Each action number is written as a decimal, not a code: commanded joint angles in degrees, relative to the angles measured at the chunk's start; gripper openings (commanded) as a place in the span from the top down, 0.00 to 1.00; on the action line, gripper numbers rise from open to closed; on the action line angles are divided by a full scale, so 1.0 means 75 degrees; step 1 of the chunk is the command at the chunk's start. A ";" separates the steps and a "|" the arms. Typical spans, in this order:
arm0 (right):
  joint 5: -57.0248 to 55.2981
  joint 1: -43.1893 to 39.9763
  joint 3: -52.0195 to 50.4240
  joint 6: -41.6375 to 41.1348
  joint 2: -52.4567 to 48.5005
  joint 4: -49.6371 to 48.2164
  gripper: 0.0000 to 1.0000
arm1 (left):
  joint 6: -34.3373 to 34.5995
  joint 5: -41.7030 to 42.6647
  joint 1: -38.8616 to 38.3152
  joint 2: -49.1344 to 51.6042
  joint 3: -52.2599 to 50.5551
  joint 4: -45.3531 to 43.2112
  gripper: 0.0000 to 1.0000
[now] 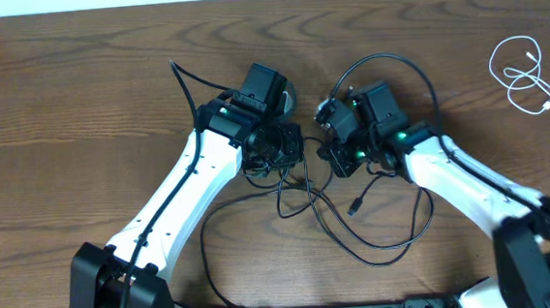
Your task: Untangle cables
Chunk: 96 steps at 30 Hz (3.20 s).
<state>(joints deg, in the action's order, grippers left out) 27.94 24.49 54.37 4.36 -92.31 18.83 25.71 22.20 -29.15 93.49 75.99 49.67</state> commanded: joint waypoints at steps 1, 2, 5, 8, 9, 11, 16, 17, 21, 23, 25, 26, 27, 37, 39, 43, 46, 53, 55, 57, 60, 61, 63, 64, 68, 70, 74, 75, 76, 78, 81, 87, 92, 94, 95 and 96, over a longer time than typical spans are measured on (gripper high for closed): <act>0.1075 -0.0233 0.0125 -0.0210 0.1457 0.0184 0.99 | 0.0012 -0.0119 0.0000 0.0064 -0.0017 0.0029 0.92; 0.1064 -0.0297 0.0125 -0.0207 0.1813 0.0271 0.99 | 0.0015 -0.0140 0.0000 0.0067 -0.0017 0.0029 0.92; 0.0970 -0.0562 0.0125 -0.0207 0.2961 0.0548 0.99 | 0.0015 -0.0140 0.0000 0.0067 -0.0017 0.0032 0.92; 0.0481 -0.0845 0.0125 -0.0210 0.4054 0.0833 0.99 | 0.0012 -0.0140 0.0000 0.0067 -0.0017 0.0029 0.92; 0.0251 -0.0950 0.0125 -0.0219 0.4430 0.0921 0.99 | 0.0015 -0.0140 0.0000 0.0067 -0.0017 0.0029 0.92; -0.0251 -0.1145 0.0125 -0.0361 0.5085 0.1052 0.99 | 0.0015 -0.0143 0.0000 0.0067 -0.0017 0.0029 0.92; -0.1728 -0.1518 0.0125 -0.0799 0.6376 0.1352 0.99 | 0.0012 -0.0268 -0.0003 0.0067 -0.0017 0.0032 0.92; -0.2034 -0.1553 0.0125 -0.0886 0.6557 0.1422 0.99 | 0.0015 -0.0283 0.0000 0.0067 -0.0017 0.0032 0.92; -0.3144 -0.1588 0.0122 -0.1096 0.6971 0.1830 0.99 | 0.0015 -0.0277 -0.0003 0.0067 -0.0017 0.0032 0.92; -0.3311 -0.1588 0.0122 -0.1096 0.6965 0.2101 0.99 | 0.0012 -0.0251 -0.0003 0.0067 -0.0017 0.0032 0.92; -0.3308 -0.1588 0.0119 -0.1102 0.6831 0.2579 0.99 | 0.0015 -0.0213 -0.0003 0.0067 -0.0017 0.0032 0.92; -0.3311 -0.1588 0.0119 -0.1201 0.6732 0.2760 0.99 | 0.0012 -0.0163 -0.0003 0.0067 -0.0017 0.0032 0.92; -0.3311 -0.1588 0.0119 -0.1297 0.6630 0.2900 0.99 | 0.0012 -0.0079 -0.0003 0.0067 -0.0017 0.0026 0.92; -0.2841 -0.1588 0.0114 -0.2092 0.5091 0.3934 0.98 | -0.0536 0.0659 -0.0003 0.0067 -0.0017 -0.0052 0.92; -0.2358 -0.1585 0.0114 -0.2092 0.4756 0.3958 0.96 | -0.0921 0.1183 -0.0003 0.0067 -0.0017 -0.0157 0.92; -0.1684 -0.1582 0.0114 -0.2090 0.4135 0.3949 0.89 | -0.1565 0.2229 0.0000 0.0067 -0.0017 -0.0353 0.92; -0.1582 -0.1580 0.0114 -0.2090 0.3593 0.3949 0.86 | -0.1836 0.2935 0.0000 0.0064 -0.0015 -0.0408 0.92; -0.1067 -0.1582 0.0114 -0.1955 0.2588 0.3940 0.28 | -0.1909 0.3561 0.0000 0.0055 -0.0015 -0.0405 0.92; -0.0341 -0.1582 0.0114 -0.1434 0.2416 0.3896 0.21 | -0.1903 0.3564 0.0032 0.0035 -0.0012 -0.0402 0.92; 0.0393 -0.1582 0.0114 -0.0804 0.2340 0.3879 0.16 | -0.1853 0.3593 0.0125 -0.0026 -0.0003 -0.0396 0.92; 0.0944 -0.1585 0.0117 -0.0466 0.2363 0.3856 0.11 | -0.1358 0.3713 0.0405 -0.0189 0.0055 -0.0396 0.92; 0.1166 -0.1588 0.0117 -0.0367 0.2372 0.3826 0.10 | -0.1262 0.3864 0.0525 -0.0256 0.0090 -0.0402 0.92; 0.1734 -0.1591 0.0125 -0.0111 0.2393 0.3774 0.09 | -0.1061 0.4214 0.0793 -0.0408 0.0189 -0.0402 0.92; 0.2098 -0.1591 0.0131 0.0070 0.2410 0.3751 0.08 | -0.0883 0.4313 0.0930 -0.0487 0.0242 -0.0405 0.92; 0.3695 -0.1588 0.0131 0.0402 0.2524 0.3302 0.06 | 0.0003 0.4319 0.1274 -0.0752 0.0280 -0.0525 0.92; 0.4278 -0.1585 0.0131 0.0332 0.2524 0.2935 0.06 | 0.0388 0.4319 0.1276 -0.0772 0.0280 -0.0560 0.92; 0.4578 -0.1559 0.0131 -0.0737 0.2524 0.2142 0.06 | 0.1259 0.4293 0.1262 -0.0764 0.0280 -0.0560 0.92; 0.4578 -0.1553 0.0131 -0.1035 0.2521 0.1990 0.06 | 0.1626 0.4293 0.1262 -0.0766 0.0280 -0.0583 0.92; 0.4581 -0.1550 0.0131 -0.1244 0.2521 0.1883 0.06 | 0.1973 0.4293 0.1262 -0.0766 0.0280 -0.0621 0.92; 0.4581 -0.1545 0.0131 -0.1626 0.2521 0.1667 0.06 | 0.2821 0.4296 0.1262 -0.0764 0.0280 -0.0758 0.92; 0.4581 -0.1463 0.0131 -0.1871 0.2521 0.1504 0.06 | 0.3902 0.4296 0.1262 -0.0766 0.0280 -0.1029 0.92; 0.4307 -0.0962 0.0131 -0.2011 0.2521 0.1428 0.08 | 0.4835 0.4296 0.1262 -0.0766 0.0280 -0.1542 0.92; 0.4264 -0.0597 0.0131 -0.2142 0.2521 0.1160 0.16 | 0.4843 0.4293 0.1262 -0.0764 0.0280 -0.1673 0.92; 0.4261 -0.0466 0.0131 -0.2212 0.2515 0.0962 0.19 | 0.4843 0.4296 0.1262 -0.0766 0.0280 -0.1673 0.93; 0.4258 -0.0393 0.0131 -0.2218 0.2515 0.0804 0.21 | 0.4846 0.4299 0.1262 -0.0766 0.0280 -0.1670 0.92; 0.4202 -0.0338 0.0131 -0.2296 0.2515 0.0676 0.24 | 0.4849 0.4301 0.1262 -0.0766 0.0280 -0.1670 0.92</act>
<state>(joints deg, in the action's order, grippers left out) 59.55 20.62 54.50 -11.35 -74.19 25.30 60.90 53.32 -19.70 88.38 76.51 37.23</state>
